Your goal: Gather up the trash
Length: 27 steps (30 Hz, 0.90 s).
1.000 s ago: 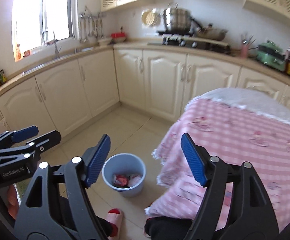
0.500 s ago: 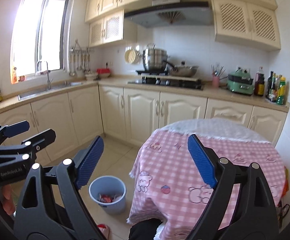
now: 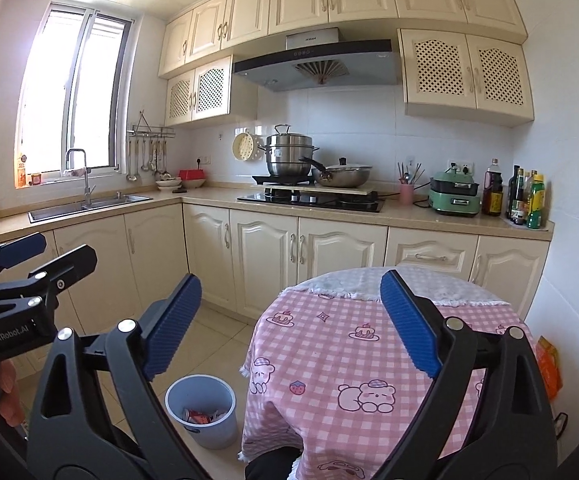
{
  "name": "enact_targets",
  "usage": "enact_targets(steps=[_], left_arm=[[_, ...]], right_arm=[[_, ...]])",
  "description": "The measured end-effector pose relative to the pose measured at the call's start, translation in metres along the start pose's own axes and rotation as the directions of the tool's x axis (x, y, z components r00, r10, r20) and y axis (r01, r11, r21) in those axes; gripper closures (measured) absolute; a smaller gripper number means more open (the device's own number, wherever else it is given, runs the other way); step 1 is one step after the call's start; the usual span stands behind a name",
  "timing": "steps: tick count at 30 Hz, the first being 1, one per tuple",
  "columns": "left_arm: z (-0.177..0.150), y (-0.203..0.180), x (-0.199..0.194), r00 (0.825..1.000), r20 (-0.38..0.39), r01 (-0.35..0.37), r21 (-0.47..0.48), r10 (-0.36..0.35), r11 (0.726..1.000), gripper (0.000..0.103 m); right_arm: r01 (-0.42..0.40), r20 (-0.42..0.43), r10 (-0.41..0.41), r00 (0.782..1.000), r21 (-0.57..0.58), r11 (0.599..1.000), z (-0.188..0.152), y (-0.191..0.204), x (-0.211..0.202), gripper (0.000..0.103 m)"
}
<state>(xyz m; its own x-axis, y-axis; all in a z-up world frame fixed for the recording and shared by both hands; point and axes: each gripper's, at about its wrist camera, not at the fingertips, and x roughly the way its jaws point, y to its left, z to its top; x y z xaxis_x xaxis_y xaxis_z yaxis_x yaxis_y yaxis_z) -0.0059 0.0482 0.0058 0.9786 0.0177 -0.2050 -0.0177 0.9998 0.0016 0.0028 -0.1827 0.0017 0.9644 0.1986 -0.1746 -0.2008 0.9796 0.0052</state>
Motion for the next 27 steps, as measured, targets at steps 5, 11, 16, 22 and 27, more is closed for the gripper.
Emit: enact_targets(steps=[5,11,16,22,27], left_arm=[[0.0002,-0.0003,-0.0008,1.000,0.021,-0.015,0.000,0.015,1.000,0.014],[-0.0008,0.0008,0.0014,1.000,0.018,-0.020,-0.008,0.021,1.000,0.014],[-0.0014,-0.0010,0.0029,1.000,0.017,-0.016,-0.004,0.016,1.000,0.014],[-0.0026,-0.0003,0.0024,1.000,0.019,-0.017,0.005,0.016,1.000,0.014],[-0.0028,-0.0006,0.0020,1.000,0.018,-0.018,0.004,0.017,1.000,0.014]], right_arm=[[-0.003,0.002,0.003,1.000,-0.001,1.000,-0.0017,0.0010,0.0006,0.012],[-0.013,-0.004,0.013,1.000,0.001,1.000,-0.0018,0.0037,0.0043,0.012],[-0.021,-0.014,0.021,1.000,0.003,1.000,-0.0040,0.0055,0.0067,0.012],[-0.029,-0.018,0.029,0.999,0.002,1.000,-0.0050,0.0070,0.0083,0.012],[-0.030,-0.015,0.030,0.999,0.002,1.000,-0.0049,0.0074,0.0080,0.012]])
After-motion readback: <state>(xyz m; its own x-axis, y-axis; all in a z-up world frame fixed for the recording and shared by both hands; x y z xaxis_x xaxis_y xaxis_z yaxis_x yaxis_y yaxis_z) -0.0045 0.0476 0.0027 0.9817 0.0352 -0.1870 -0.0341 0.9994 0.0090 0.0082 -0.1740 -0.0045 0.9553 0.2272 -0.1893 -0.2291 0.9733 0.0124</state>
